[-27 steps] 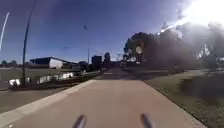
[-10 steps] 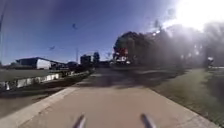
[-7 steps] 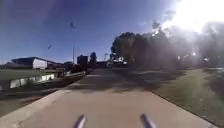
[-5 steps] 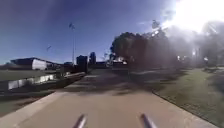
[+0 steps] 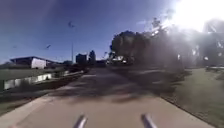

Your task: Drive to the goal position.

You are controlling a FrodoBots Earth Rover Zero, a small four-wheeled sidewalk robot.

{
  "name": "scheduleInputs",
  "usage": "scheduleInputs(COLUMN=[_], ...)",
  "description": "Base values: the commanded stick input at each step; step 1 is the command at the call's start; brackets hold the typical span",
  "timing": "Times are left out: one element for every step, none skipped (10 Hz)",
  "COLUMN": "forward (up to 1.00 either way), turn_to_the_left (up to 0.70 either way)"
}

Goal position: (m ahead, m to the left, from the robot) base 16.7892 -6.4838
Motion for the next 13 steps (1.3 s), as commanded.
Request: scheduleInputs(forward=[1.0, 1.0, 1.0, 1.0, 1.0, 1.0, 1.0, 1.0, 1.0, 1.0, 1.0, 1.0, 1.0], turn_to_the_left=[0.0, 0.0, 0.0, 0.33, 0.18, 0.02, 0.0, 0.0, 0.0, 0.0, 0.0, 0.0, 0.0])
